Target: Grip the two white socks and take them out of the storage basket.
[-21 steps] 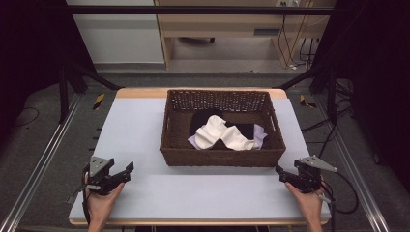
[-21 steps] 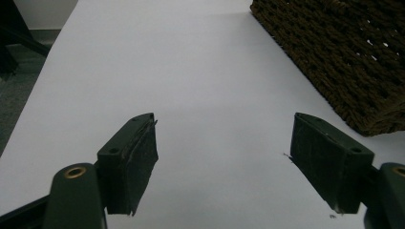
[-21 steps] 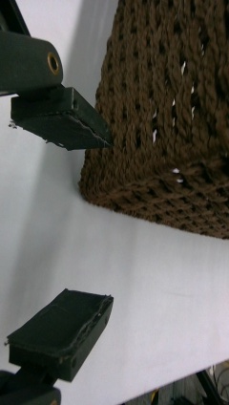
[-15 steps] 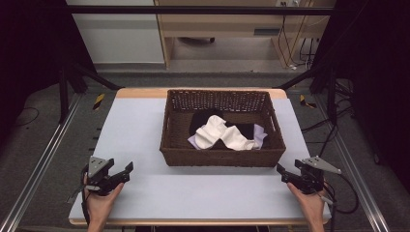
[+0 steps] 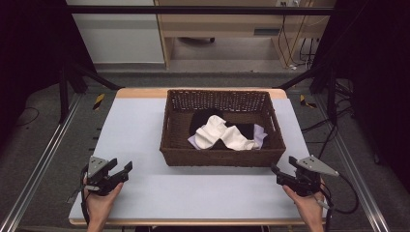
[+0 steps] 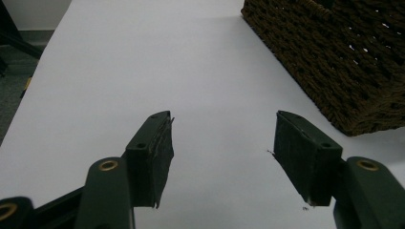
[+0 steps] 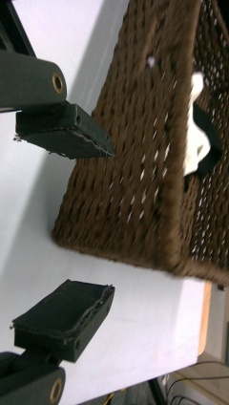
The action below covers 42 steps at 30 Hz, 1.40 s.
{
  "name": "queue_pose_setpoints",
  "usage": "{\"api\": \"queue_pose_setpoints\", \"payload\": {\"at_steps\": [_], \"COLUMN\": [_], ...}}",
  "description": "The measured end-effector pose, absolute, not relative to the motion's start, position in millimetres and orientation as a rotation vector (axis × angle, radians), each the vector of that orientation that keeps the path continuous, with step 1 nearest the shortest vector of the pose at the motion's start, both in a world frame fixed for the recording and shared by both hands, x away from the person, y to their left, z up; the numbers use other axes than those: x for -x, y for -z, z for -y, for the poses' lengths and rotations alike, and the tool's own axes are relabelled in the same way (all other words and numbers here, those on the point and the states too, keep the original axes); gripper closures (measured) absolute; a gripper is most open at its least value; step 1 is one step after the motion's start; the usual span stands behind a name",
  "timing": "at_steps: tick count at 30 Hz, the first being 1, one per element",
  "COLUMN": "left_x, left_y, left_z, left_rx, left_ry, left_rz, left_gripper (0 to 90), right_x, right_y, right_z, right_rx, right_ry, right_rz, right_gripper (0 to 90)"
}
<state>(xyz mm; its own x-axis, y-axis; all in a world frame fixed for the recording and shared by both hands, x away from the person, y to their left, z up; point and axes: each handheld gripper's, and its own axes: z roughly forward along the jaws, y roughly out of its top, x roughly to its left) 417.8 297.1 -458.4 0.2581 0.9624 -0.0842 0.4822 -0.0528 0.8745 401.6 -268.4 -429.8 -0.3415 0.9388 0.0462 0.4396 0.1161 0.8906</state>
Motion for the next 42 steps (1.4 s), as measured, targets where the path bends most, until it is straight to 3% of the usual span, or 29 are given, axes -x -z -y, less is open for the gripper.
{"api": "queue_pose_setpoints", "payload": {"at_steps": [15,42], "left_x": [-419,-423], "left_y": [459,458], "left_z": [-294,-292], "left_rx": [-1.701,-1.711], "left_ry": [-0.717,-0.733], "left_rz": [-1.349,-1.360], "left_gripper": [38.5,39.1], "right_x": [-396,-435], "right_y": [396,337], "right_z": [259,242], "right_rx": [-1.238,-1.168], "right_ry": [-1.267,-1.339], "right_rz": [-1.875,-1.832], "right_gripper": [28.7,25.6]}}
